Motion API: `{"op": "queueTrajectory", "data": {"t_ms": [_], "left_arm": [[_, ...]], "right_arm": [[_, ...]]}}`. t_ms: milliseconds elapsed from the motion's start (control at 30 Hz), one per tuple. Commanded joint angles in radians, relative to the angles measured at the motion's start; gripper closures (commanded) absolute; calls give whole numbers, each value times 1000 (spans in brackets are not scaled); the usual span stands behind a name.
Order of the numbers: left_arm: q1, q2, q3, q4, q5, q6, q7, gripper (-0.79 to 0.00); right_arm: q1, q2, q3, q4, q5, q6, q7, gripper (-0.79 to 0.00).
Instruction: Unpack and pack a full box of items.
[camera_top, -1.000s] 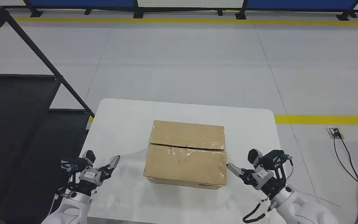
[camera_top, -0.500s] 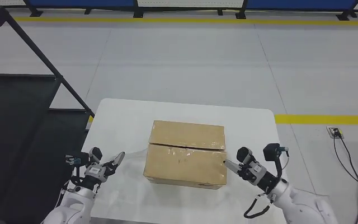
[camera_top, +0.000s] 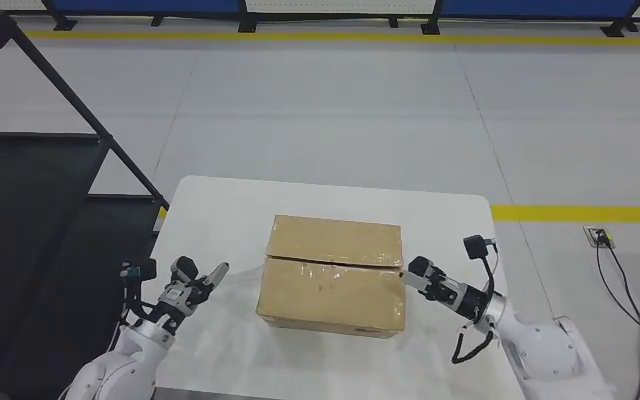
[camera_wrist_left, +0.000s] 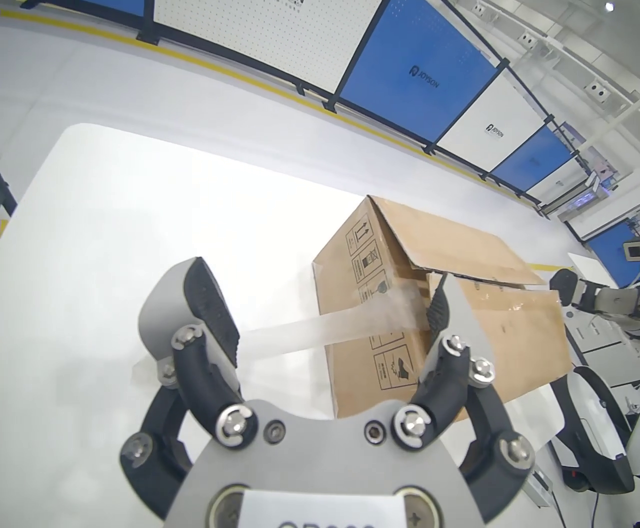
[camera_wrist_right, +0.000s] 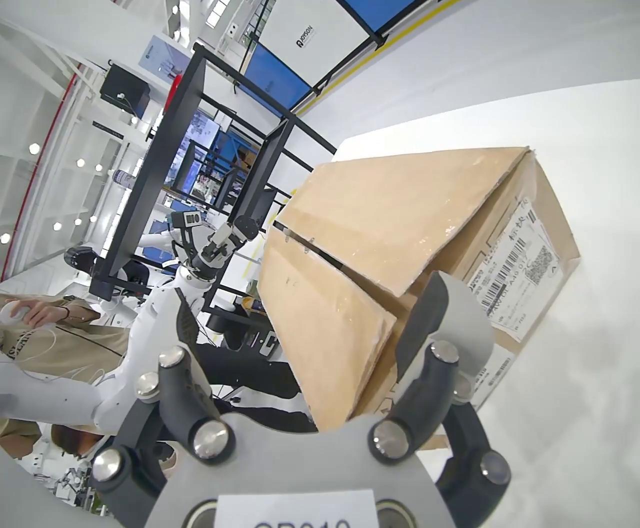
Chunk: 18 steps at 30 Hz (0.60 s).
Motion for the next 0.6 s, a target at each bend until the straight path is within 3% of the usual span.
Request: {"op": "queueTrajectory", "data": {"t_ms": [0,567], "left_arm": [[0,0,-1,0,0,1,-1,-785],[0,0,-1,0,0,1,-1,-785]], "right_arm": [[12,1,-8,15,1,1,12,-785],[52,20,-12,94,343,-123,239,-785]]}}
